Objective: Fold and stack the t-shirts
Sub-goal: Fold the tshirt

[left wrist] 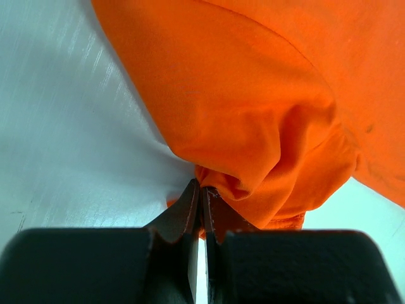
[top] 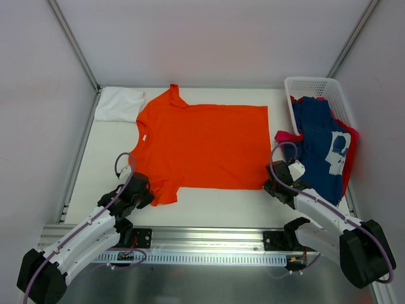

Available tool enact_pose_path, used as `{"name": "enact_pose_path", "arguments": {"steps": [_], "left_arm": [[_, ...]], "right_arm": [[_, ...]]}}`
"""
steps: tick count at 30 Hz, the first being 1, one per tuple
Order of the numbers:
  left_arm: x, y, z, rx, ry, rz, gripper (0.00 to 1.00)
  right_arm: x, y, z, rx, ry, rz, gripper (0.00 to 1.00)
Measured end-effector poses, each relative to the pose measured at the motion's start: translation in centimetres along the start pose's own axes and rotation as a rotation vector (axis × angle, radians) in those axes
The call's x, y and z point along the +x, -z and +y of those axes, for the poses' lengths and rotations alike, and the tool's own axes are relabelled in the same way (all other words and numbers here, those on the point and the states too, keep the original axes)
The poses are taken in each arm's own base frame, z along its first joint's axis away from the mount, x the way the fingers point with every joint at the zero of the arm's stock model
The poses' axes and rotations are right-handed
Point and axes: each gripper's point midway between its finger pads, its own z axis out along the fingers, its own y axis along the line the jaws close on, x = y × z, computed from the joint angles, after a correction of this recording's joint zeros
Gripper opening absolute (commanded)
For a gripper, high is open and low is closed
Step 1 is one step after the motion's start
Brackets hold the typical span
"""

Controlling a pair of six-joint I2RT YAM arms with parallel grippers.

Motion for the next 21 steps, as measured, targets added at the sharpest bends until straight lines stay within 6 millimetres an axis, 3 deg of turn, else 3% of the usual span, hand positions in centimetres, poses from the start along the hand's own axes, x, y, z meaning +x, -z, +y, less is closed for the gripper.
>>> {"name": "enact_pose_path", "arguments": {"steps": [11,16,21], "left_arm": [[-0.6,0.4,-0.8,0.012,-0.026,-0.007,0.00],[-2.9,2.1,-3.9,0.083,-0.029,-0.049,0.00],[-5.3,4.0,-7.0,0.147,-0.031,-0.090,0.00]], "right_arm": [[0.1,0.9,-1.7,0.048,0.014,0.002,0.00],[-0.7,2.2,-2.0,0.060,0.024,-0.013,0.01],[-3.4,4.0,0.1,0.021,0.029,-0.067,0.01]]}}
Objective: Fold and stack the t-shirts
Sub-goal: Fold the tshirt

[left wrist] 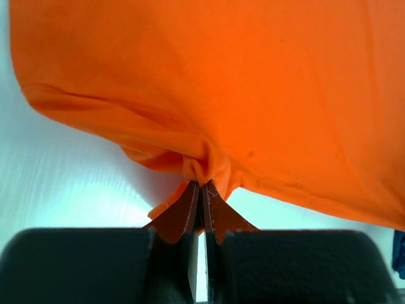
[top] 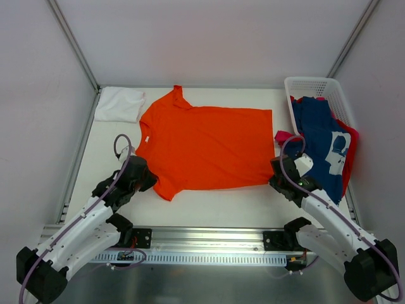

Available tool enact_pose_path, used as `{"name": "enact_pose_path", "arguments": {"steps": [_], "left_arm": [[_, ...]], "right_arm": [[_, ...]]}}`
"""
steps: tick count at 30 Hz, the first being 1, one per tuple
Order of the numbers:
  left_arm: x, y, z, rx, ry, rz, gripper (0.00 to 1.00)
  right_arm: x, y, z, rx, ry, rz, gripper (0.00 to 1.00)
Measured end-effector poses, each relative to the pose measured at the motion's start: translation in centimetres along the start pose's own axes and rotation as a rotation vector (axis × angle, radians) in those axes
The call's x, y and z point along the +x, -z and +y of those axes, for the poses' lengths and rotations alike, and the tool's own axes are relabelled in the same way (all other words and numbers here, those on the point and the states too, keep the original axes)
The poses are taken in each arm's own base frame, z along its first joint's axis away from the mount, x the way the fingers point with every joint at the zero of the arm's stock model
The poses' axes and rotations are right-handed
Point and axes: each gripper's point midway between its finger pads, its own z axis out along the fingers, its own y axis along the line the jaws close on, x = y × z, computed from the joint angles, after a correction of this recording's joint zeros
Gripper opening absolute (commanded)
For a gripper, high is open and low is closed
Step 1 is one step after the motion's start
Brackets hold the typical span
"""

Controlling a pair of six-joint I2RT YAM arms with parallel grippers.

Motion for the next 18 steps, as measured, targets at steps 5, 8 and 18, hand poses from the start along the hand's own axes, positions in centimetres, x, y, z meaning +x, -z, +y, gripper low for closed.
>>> {"name": "enact_pose_path", "arguments": {"steps": [5,8,18], "left_arm": [[-1.2,0.1,-1.2,-0.005,-0.006,-0.013,0.00],[-1.7,-0.3,-1.0,-0.044,-0.016,-0.031,0.00],[-5.4,-2.7,-2.1,-0.201,-0.084,-0.121,0.00]], "right_arm": [[-1.9,0.4,1.5,0.018,0.033,-0.030,0.01],[-2.4,-0.2,2.0,0.057,0.067,-0.031,0.00],[-4.3,-3.5,5.7,0.172,0.179,-0.028,0.01]]}}
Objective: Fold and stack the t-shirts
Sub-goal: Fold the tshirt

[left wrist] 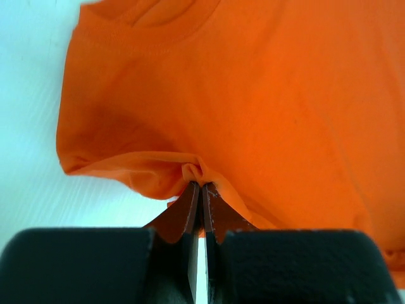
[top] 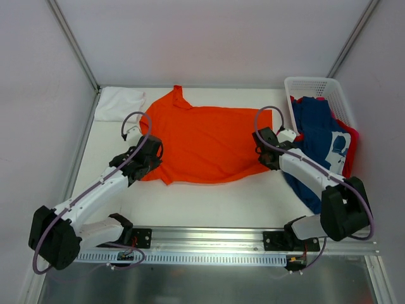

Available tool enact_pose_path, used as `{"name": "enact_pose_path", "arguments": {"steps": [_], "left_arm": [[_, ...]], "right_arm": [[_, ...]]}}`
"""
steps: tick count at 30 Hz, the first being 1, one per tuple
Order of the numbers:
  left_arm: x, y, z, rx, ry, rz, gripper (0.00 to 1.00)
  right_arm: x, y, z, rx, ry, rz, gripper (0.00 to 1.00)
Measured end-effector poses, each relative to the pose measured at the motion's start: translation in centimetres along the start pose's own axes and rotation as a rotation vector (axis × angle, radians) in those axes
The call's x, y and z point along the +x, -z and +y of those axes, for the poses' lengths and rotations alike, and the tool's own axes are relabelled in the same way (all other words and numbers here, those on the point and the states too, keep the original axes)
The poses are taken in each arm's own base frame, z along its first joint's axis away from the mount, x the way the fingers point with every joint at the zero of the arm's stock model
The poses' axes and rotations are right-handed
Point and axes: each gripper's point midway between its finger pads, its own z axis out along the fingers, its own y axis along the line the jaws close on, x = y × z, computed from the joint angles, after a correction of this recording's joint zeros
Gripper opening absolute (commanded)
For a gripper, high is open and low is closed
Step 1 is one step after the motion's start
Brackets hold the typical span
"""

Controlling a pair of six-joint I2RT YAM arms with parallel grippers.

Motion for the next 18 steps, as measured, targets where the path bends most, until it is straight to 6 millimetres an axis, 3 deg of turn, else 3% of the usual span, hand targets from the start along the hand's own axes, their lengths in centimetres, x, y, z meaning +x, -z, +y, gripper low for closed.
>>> {"name": "enact_pose_path", "arguments": {"steps": [9,18], "left_arm": [[-3.6,-2.8,-3.7,-0.035,-0.031,-0.057,0.00],[-3.8,-7.7,-2.9,-0.119,-0.034,-0.017,0.00]], "right_arm": [[-1.7,-3.0,2.3,0.060,0.038,0.013,0.01],[-3.6,-5.8,2.6,0.112,0.018,0.026,0.01]]}}
